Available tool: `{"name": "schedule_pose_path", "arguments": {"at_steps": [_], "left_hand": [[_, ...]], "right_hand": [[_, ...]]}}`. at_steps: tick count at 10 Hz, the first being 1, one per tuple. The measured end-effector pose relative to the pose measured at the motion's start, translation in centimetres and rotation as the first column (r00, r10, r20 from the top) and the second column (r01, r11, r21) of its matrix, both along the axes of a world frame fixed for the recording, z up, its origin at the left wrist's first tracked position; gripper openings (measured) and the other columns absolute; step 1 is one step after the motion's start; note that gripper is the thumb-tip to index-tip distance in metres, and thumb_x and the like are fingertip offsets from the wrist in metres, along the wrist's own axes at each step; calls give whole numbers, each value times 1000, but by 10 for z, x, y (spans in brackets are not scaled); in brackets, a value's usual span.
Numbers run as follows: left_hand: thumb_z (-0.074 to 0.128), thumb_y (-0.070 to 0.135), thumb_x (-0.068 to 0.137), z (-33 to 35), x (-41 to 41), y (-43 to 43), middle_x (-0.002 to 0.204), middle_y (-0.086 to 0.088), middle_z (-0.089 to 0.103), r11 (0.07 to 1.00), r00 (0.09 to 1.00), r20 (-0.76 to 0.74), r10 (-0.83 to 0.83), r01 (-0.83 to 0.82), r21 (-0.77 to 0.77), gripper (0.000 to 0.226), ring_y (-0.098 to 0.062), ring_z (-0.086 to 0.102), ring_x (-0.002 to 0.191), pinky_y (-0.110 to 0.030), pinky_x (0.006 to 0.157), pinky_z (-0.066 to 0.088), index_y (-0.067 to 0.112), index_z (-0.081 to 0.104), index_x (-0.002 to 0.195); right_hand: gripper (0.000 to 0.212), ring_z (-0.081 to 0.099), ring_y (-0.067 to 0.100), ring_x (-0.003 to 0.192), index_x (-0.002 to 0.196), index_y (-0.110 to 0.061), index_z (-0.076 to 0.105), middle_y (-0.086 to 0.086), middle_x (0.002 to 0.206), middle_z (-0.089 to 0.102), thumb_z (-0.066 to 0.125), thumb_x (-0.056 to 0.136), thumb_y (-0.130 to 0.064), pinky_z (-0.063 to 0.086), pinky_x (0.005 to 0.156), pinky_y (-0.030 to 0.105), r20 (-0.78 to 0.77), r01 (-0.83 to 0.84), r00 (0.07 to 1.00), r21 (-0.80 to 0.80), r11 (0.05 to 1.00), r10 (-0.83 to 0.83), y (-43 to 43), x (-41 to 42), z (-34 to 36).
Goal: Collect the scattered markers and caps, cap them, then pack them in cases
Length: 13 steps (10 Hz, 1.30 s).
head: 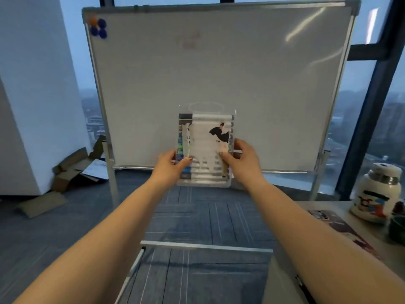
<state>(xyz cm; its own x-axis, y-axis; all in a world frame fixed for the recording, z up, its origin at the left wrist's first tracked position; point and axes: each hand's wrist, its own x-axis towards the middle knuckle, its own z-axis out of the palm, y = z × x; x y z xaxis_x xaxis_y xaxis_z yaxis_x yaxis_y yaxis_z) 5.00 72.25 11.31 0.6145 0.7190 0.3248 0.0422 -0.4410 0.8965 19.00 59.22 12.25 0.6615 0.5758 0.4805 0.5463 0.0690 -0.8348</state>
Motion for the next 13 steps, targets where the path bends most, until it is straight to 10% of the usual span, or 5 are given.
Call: {"name": "schedule_pose_path", "arguments": {"at_steps": [5, 13], "left_hand": [[61, 18, 91, -49, 126, 124, 96, 7, 62, 999, 999, 29, 33, -32, -38, 13, -15, 60, 92, -29, 80, 48, 21, 61, 104], [65, 18, 89, -99, 174, 155, 129, -4, 54, 976, 983, -23, 180, -182, -116, 47, -17, 54, 104, -30, 84, 44, 11, 47, 131]], "right_hand": [[34, 58, 16, 102, 120, -18, 59, 6, 121, 56, 67, 88, -14, 51, 94, 36, -23, 66, 998, -2, 998, -66, 137, 132, -58], [51, 58, 21, 109, 132, -14, 48, 10, 125, 55, 69, 86, -15, 48, 100, 41, -77, 113, 990, -41, 993, -116, 171, 178, -116]]}}
